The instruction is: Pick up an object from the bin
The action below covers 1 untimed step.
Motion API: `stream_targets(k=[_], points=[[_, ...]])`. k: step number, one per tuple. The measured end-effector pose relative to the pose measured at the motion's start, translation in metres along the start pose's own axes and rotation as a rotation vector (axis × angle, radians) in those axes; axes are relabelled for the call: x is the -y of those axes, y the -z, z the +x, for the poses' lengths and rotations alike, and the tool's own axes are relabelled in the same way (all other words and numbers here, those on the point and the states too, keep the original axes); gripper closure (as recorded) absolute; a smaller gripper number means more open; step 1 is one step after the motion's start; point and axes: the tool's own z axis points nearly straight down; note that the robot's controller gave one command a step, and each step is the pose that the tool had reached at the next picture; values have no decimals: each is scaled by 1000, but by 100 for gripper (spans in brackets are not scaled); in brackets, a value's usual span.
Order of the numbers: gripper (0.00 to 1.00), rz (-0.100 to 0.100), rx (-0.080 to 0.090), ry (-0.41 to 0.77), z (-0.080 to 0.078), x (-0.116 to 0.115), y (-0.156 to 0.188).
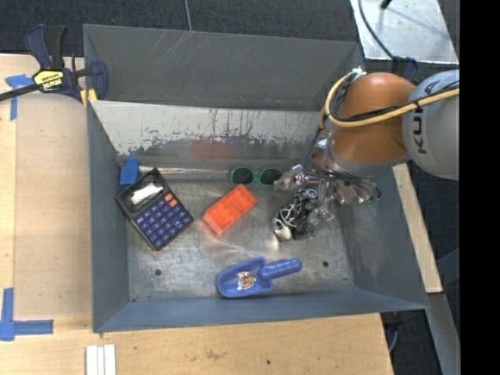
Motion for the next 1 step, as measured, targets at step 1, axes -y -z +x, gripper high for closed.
stream_targets(k=[1], points=[[0,6,2,149,-10,0,-15]])
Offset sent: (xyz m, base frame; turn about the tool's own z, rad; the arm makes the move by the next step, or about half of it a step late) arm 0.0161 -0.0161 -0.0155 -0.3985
